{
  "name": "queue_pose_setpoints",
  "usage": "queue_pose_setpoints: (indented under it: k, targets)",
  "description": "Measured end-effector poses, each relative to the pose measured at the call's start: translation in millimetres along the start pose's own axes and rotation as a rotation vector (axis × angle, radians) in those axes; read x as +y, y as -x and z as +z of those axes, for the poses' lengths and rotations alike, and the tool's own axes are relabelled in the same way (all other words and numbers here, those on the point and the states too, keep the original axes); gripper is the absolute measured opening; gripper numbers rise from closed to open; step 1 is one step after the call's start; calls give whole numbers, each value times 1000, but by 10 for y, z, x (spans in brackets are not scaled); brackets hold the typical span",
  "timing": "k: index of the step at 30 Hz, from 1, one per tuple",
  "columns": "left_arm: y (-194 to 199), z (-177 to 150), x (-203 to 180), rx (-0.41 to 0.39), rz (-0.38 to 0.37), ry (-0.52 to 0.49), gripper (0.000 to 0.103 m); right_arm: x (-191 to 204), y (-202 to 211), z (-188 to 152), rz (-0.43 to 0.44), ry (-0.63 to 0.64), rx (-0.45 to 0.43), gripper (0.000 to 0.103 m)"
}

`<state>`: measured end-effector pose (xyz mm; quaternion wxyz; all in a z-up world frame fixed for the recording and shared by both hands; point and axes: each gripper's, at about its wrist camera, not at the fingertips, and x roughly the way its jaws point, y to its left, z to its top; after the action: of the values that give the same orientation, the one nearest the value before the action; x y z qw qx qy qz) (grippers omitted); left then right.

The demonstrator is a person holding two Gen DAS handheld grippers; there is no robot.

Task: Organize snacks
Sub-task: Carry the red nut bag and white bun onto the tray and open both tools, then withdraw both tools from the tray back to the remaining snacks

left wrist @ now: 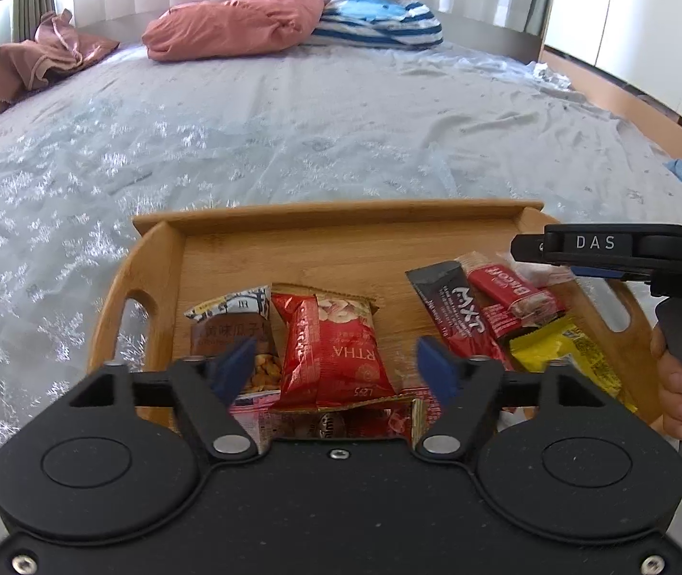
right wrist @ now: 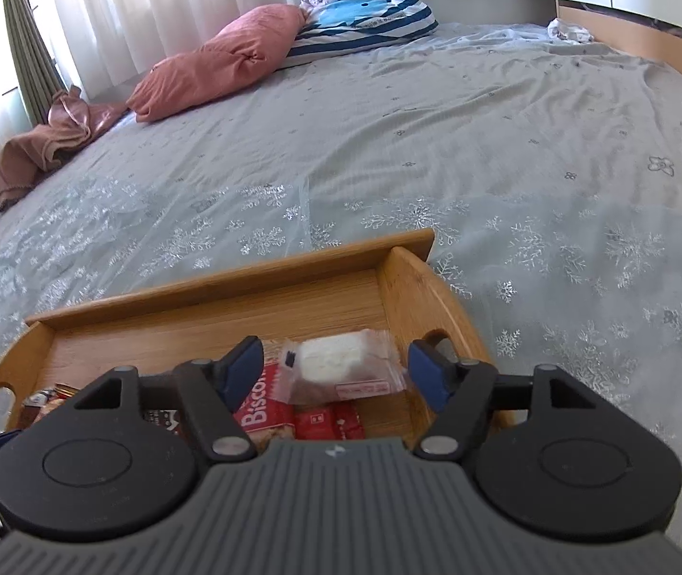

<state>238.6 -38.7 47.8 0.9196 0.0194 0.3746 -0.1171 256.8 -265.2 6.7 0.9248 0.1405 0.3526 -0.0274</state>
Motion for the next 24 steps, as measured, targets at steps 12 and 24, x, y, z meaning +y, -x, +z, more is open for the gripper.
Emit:
queue_pose_setpoints:
  k: [12, 24]
  targets:
    - [704, -183, 140, -70, -15, -29, 95, 101, 661, -243, 103, 84, -83, 86]
    - [1064, -571, 143, -26, -27, -41, 97, 211, 1330, -715, 180, 199, -152, 90]
